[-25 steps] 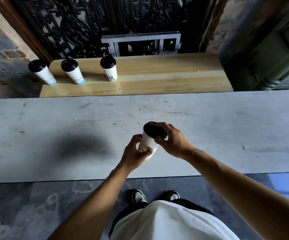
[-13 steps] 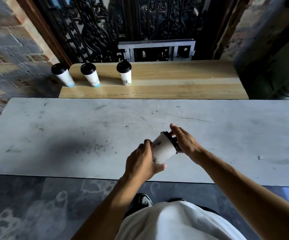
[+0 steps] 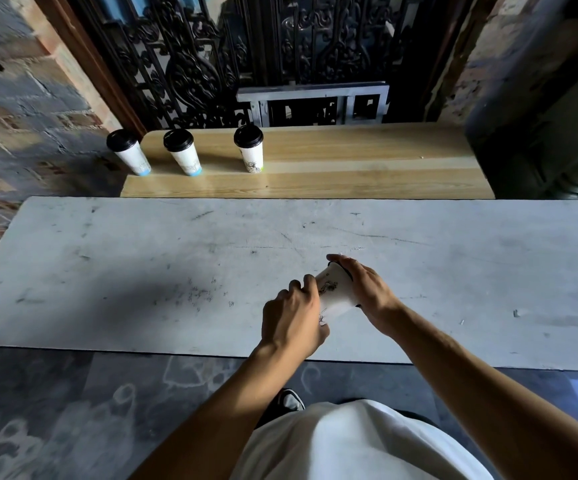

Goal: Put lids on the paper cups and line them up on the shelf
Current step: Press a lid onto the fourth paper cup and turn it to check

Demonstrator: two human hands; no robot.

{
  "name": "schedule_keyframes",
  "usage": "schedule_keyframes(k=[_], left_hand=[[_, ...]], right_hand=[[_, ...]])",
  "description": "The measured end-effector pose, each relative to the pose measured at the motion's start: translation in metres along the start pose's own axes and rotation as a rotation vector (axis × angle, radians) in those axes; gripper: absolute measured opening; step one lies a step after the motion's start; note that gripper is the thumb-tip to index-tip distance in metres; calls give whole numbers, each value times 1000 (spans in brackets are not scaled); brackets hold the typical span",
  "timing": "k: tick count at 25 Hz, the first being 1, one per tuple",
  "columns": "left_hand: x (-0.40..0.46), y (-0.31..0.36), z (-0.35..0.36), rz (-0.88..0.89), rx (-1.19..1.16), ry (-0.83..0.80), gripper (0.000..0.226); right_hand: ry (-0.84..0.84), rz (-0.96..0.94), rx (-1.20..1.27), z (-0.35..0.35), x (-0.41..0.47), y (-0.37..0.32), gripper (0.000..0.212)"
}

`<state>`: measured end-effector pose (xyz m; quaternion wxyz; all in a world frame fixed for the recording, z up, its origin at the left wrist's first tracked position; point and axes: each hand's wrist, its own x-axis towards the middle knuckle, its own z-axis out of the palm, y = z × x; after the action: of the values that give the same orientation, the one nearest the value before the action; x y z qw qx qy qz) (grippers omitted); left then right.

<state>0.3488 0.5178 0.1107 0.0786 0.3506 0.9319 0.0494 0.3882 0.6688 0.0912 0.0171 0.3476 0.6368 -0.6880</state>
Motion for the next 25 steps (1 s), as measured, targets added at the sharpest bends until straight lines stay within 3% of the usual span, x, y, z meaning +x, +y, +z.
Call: schedule_keyframes(k=[8, 12, 19, 25], left_hand=[[-2, 4, -4, 14, 24, -15, 53], [-7, 1, -5, -4, 10, -20, 55], [-3, -1, -3, -107, -202, -36, 66], [2, 3, -3, -144, -334, -60, 67]], right_hand=[[-15, -3, -39, 0, -8, -5, 39], [-52, -36, -71, 3, -10, -6, 55], [-86, -120, -100, -1, -5, -15, 39], [-101, -45, -54, -6, 1, -26, 44]])
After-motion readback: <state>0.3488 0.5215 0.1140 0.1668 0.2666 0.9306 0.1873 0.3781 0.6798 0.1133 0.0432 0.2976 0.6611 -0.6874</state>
